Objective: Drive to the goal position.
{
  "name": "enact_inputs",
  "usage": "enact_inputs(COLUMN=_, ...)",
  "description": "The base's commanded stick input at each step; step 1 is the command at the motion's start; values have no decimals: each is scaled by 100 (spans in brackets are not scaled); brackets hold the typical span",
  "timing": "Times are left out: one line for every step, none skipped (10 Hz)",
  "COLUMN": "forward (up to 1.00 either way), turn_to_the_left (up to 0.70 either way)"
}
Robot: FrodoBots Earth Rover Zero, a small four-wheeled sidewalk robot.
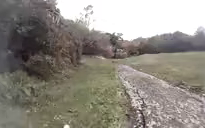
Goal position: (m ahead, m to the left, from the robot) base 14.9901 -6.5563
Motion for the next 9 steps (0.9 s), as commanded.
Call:
enact_inputs(forward=100, turn_to_the_left=-40)
enact_inputs(forward=100, turn_to_the_left=-40)
enact_inputs(forward=100, turn_to_the_left=-40)
enact_inputs(forward=100, turn_to_the_left=-40)
enact_inputs(forward=100, turn_to_the_left=-40)
enact_inputs(forward=100, turn_to_the_left=-40)
enact_inputs(forward=100, turn_to_the_left=-40)
enact_inputs(forward=100, turn_to_the_left=-40)
enact_inputs(forward=100, turn_to_the_left=-40)
